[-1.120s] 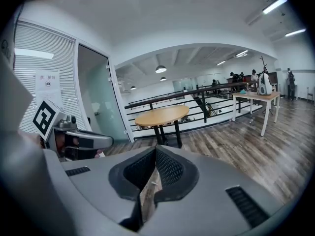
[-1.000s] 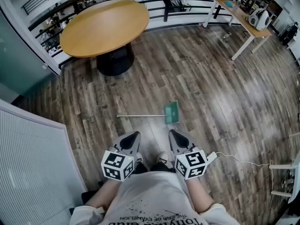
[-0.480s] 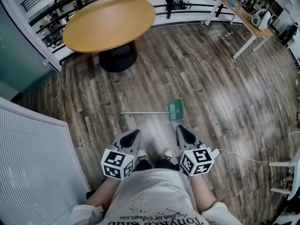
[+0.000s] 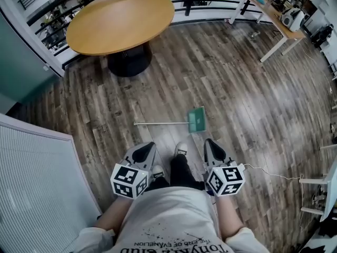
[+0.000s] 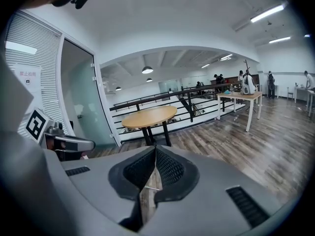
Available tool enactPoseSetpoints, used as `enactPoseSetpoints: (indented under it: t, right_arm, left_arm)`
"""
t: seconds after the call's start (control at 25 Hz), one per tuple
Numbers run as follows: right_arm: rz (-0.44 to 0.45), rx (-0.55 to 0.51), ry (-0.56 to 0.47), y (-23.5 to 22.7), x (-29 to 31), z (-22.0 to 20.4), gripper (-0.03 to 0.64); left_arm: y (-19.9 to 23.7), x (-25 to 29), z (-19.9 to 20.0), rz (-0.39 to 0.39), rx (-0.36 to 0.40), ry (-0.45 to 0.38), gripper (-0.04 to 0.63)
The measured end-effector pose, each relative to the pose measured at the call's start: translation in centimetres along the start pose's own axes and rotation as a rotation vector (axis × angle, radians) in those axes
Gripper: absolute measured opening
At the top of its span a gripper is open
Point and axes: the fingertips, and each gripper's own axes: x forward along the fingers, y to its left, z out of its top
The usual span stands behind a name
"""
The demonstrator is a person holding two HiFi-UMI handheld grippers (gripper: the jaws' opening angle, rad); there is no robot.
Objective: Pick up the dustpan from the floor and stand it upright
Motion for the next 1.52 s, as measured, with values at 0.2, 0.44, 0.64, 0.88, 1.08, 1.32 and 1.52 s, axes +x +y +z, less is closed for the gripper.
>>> enactPoseSetpoints:
  t: [0.2, 0.44, 0.64, 0.88, 1.08, 1.32, 1.52]
  right_arm:
    - [0.025, 0.004, 0.007, -1.5, 3.1, 0.5, 0.028]
    - [0.066, 0.011, 0.011, -5.3, 8.7, 3.0, 0.027]
    - [0.094, -0.023, -0.018, -9.6, 12.4, 7.8, 0.027]
    - [0.123, -0.081, -0.031, -14.0, 15.4, 10.8, 0.028]
    - [0.161, -0.102, -0.016, -14.6, 17.1, 11.2, 0.026]
    - [0.191, -0.137, -0.011, -12.9, 19.2, 12.0, 0.028]
    - [0.156, -0.136, -0.015, -11.9, 19.8, 12.1, 0.028]
  left_arm:
    - [1.1, 3.0, 0.7, 0.01, -0.006, 0.017, 0.025]
    - [2.6, 8.4, 3.8, 0.036, -0.016, 0.013, 0.025]
    - [3.2, 13.9, 8.5, 0.063, -0.014, -0.018, 0.025]
    - [2.8, 19.0, 12.2, 0.084, -0.001, -0.05, 0.025]
    - [3.2, 20.5, 12.9, 0.118, -0.018, -0.051, 0.025]
    - [5.2, 20.6, 13.3, 0.136, -0.036, -0.057, 0.025]
    - [6.3, 20.2, 13.9, 0.107, -0.012, -0.05, 0.025]
